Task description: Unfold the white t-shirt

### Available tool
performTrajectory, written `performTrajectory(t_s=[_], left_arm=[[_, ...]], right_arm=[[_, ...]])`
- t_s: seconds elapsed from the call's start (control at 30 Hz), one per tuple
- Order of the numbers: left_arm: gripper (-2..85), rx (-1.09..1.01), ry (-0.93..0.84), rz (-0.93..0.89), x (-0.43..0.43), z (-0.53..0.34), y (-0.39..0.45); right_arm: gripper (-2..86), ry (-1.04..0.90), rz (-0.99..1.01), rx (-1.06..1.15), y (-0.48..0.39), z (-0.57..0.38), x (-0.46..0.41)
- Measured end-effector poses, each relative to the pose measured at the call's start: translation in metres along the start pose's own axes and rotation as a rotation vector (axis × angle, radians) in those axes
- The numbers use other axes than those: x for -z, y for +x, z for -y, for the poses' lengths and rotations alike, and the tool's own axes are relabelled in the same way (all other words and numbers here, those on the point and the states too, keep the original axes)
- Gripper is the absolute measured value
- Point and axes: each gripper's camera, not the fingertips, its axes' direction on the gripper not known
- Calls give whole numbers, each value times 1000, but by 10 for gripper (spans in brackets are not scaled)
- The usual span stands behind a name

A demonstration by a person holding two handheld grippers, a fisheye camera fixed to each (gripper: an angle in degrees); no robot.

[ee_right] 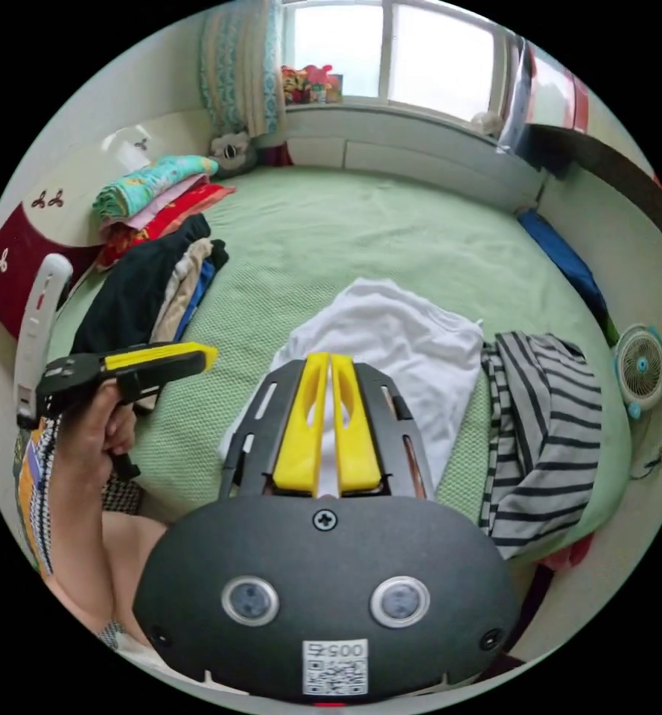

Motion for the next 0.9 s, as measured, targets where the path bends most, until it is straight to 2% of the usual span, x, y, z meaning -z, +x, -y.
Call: performTrajectory(t_s=[0.1,0.3,0.43,0.5,0.6,0.67,0.9], left_arm=[[-6,-57,-9,-41,-7,6,15],[-5,-134,-25,23,-15,16,48],[-6,-86,-11,55,-14,19,47],[-6,-56,-19,81,-14,20,44],[-5,-76,-46,135,-16,19,45],[-5,-102,-72,155,-19,18,49],[-2,-153,-110,128,-28,21,55]], right_arm=[[-8,-120,58,-51,6,12,-22],[-10,-139,30,-135,15,20,-35],[-9,-150,124,-70,5,22,-47],[-9,-159,108,-62,0,23,-54],[-9,-290,120,-35,-5,23,-81],[-10,-428,218,-83,-2,23,-108],[-9,-349,144,-62,-21,32,-103]])
